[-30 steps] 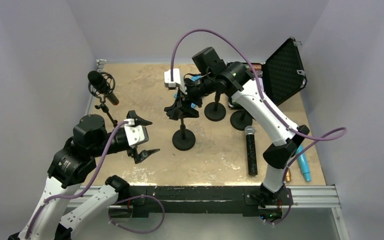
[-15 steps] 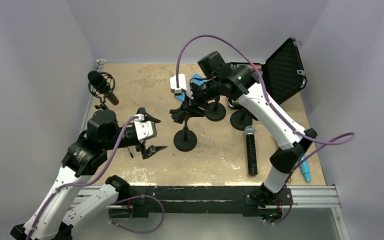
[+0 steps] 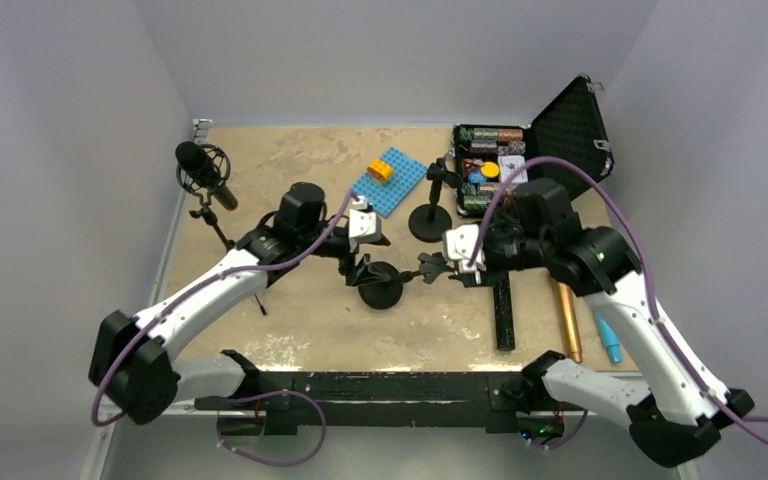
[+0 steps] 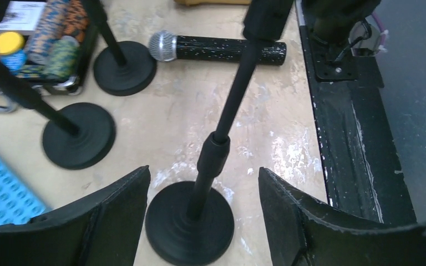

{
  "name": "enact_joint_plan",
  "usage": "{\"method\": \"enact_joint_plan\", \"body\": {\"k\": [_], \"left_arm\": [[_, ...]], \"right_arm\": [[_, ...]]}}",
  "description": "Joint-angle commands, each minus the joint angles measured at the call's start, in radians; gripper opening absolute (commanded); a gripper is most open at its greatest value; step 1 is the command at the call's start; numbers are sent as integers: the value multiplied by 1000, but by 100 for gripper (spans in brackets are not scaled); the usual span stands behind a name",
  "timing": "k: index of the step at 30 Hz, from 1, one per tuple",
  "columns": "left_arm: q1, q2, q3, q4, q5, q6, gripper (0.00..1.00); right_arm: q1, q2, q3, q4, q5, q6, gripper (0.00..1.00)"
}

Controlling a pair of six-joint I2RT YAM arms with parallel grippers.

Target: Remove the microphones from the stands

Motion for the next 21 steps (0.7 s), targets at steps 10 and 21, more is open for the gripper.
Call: {"method": "enact_joint_plan", "body": {"k": [10,21], "left_arm": [[-113,326,124,109,156,181,67],[-117,292,106,97,-56,129,0]], "right_arm": [[0,-136,-163,100,58,-51,0],[-144,-94,-138,222,51,375,0]]}}
